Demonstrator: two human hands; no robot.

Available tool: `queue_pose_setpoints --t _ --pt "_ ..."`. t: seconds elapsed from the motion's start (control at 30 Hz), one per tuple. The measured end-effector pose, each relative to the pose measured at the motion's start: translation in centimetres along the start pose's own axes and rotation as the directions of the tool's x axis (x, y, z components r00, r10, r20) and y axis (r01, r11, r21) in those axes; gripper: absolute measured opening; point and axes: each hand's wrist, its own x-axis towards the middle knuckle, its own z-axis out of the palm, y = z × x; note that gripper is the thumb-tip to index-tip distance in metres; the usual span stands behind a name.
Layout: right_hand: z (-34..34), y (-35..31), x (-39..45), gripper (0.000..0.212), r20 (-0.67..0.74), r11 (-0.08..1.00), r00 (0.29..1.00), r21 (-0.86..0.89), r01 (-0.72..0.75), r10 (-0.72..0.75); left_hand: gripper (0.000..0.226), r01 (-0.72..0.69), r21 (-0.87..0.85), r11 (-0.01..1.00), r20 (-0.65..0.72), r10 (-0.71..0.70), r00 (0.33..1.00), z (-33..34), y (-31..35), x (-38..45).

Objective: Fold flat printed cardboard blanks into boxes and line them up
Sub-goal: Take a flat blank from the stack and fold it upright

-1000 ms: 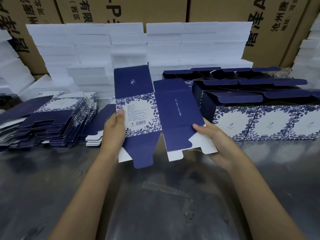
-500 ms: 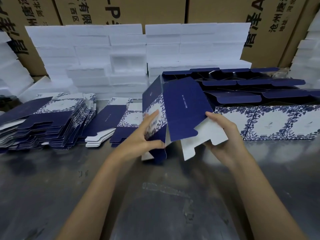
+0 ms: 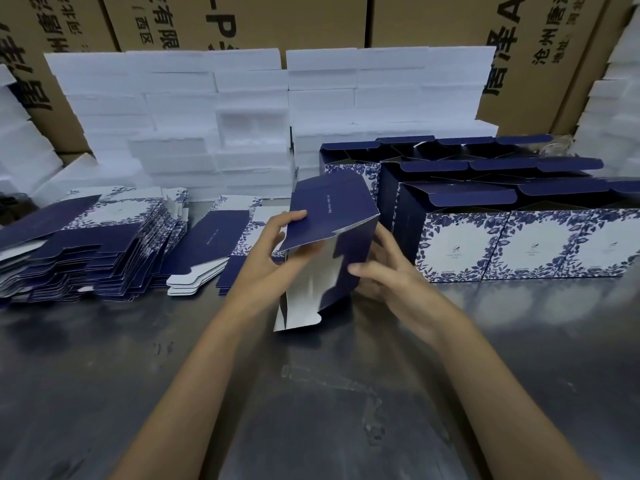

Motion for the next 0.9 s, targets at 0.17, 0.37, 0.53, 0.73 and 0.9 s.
queue_pose_setpoints --t 0.17,0.37,0.53,0.73,0.9 --pt "0.1 0.8 0.1 0.09 -0.066 0.991 0.998 -0.13 0.002 -0.01 0.066 0.029 -0.027 0.999 -0.019 -0.03 0.999 -0.1 0.4 0.1" --pt "0.4 1.9 0.4 0.073 -0.137 0.943 0.986 -0.329 0.043 -0.093 0.067 0.067 0.02 0.998 -0.055 -0.066 0.996 -0.8 0.4 0.5" --pt "0.3 2.7 0.8 0.067 -0.211 0.88 0.972 -0.475 -0.009 -0.104 0.059 -0.089 0.209 0.974 -0.011 0.093 0.996 -0.8 1.0 -0.2" --pt "-0.6 2.6 0.6 0.042 -0.133 0.697 0.99 -0.715 -0.059 -0.052 0.043 -0.188 0.294 0.937 -0.008 0.2 0.98 -1.3 1.6 -0.6" --pt "-0.7 2.9 0.5 0.034 -0.091 0.533 0.995 -0.844 -0.061 -0.031 0.049 -0.17 0.303 0.938 -0.047 0.193 0.98 -1.4 1.4 -0.2"
